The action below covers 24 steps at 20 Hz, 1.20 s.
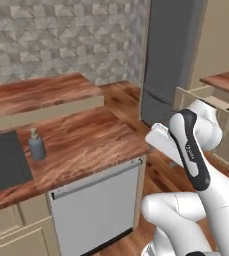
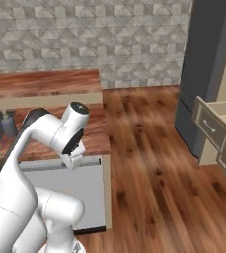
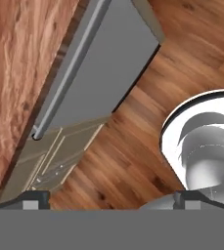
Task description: Restock the sink supplies by placing the sponge and soap dispenser on the counter and next to the sink. Make sure the soap dispenser is upright.
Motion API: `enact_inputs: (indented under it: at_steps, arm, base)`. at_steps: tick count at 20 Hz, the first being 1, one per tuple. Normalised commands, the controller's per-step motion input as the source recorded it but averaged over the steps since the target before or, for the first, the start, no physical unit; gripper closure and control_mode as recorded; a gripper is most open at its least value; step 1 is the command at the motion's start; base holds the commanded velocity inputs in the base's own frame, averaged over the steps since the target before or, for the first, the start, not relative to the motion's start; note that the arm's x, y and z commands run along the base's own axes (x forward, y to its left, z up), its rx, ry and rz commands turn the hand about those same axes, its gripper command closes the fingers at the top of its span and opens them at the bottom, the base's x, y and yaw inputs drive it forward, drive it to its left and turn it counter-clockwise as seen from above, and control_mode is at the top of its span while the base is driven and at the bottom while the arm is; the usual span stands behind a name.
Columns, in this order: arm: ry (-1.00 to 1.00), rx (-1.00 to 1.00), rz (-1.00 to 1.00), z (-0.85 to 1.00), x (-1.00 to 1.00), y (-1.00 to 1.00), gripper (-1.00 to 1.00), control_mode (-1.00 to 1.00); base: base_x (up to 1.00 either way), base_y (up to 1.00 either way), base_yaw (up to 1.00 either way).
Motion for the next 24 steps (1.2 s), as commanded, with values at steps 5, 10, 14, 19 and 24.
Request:
enact_inputs:
  at_steps: [5, 10, 14, 19, 24]
  arm:
    - [0.0, 0.0, 0.0, 0.0, 0.0, 0.0, -1.0, 1.0]
    - [0.0, 0.0, 0.0, 0.0, 0.0, 0.0, -1.0, 1.0]
    - [0.0, 0.0, 0.0, 0.0, 0.0, 0.0, -1.0, 1.0]
    - [0.0, 0.0, 0.0, 0.0, 0.0, 0.0, -1.0, 1.0]
    - [0.0, 0.0, 0.0, 0.0, 0.0, 0.0, -1.0, 1.0]
  base:
    - [0.69, -0.85, -0.35]
    - [0.73, -1.0, -0.1]
    - [0.79, -0.91, -0.03]
    - [0.81, -0.67, -0.05]
    - [0.87, -0.49, -0.06]
